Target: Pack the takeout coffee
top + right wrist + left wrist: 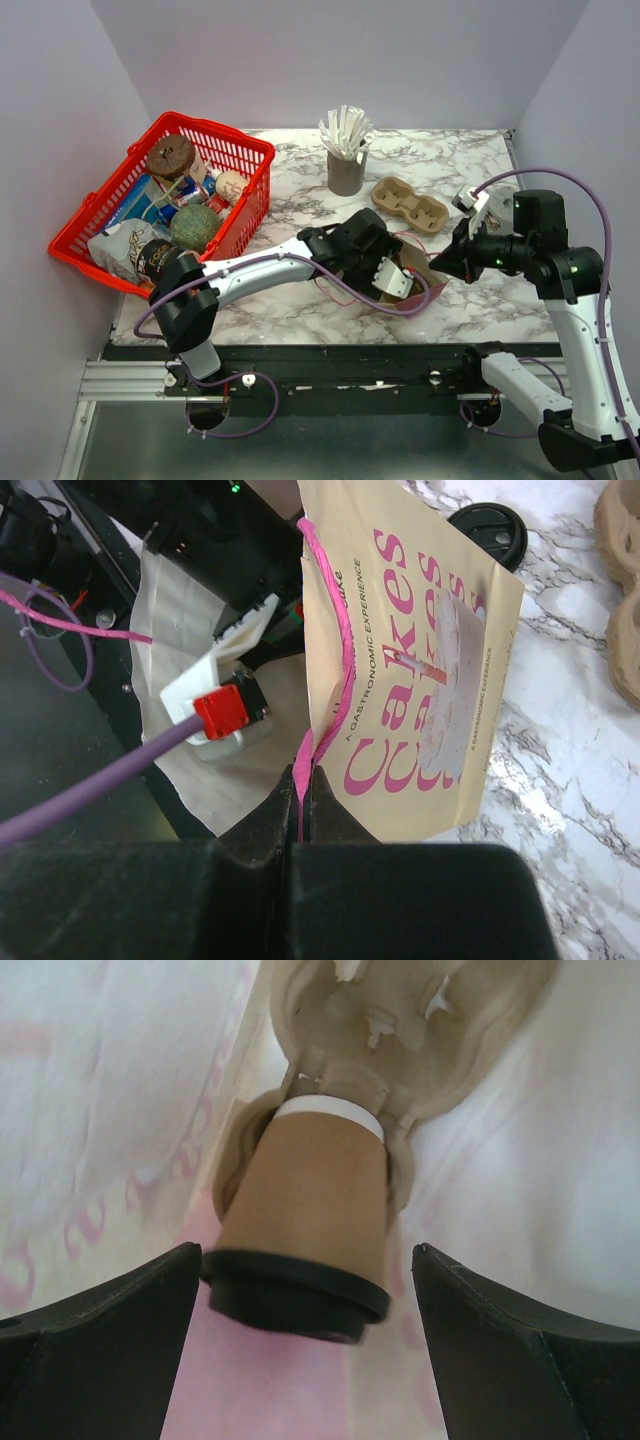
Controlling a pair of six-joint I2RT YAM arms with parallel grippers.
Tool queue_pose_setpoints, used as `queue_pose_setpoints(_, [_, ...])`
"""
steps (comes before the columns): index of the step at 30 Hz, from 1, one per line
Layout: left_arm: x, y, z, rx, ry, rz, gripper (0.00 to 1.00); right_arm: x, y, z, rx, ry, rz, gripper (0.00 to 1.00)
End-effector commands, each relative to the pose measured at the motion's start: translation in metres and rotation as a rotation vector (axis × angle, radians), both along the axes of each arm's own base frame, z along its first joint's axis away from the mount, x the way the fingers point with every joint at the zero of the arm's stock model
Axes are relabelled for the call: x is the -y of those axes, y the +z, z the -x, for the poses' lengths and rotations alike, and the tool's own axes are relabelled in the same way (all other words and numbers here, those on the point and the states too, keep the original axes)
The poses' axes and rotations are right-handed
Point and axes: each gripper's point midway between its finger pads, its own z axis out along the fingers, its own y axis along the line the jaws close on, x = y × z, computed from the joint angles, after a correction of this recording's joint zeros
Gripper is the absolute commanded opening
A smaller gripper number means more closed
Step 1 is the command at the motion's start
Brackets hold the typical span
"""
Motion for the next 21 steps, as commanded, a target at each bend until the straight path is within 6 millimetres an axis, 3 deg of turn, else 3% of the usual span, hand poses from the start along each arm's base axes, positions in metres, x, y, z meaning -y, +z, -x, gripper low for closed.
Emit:
queue_pose_setpoints(1, [0.012, -0.003, -0.014, 0.131, -0.091, -0.054, 0.95, -0.010, 0.013, 0.007, 0.008, 0.069, -0.048, 0.00])
queue_pose_setpoints(6, [0.019, -0.016, -0.034, 0.223, -0.060, -0.114, 0.93, -0.011, 0.014, 0.007, -0.002, 0.078, -0.052, 0.00])
queue_pose_setpoints(12, [0.014, -0.014, -0.038, 0.224, -0.021, -0.149, 0.80, -0.008, 0.013, 0.004, 0.000, 0.054, -0.033, 0.01])
queue_pose_setpoints(14, [0.009, -0.014, -0.034, 0.202, -0.013, -0.164, 0.71, -0.006, 0.014, 0.001, 0.012, 0.037, -0.026, 0.01])
queue_pose_setpoints(16, [0.006, -0.009, -0.032, 0.190, 0.001, -0.157, 0.65, -0.005, 0.011, -0.002, 0.016, 0.023, -0.016, 0.00])
queue_pose_setpoints(21, [0.007, 0.025, -0.010, 0.081, -0.002, -0.047, 0.59, 0.006, -0.002, -0.013, 0.027, -0.039, 0.047, 0.00])
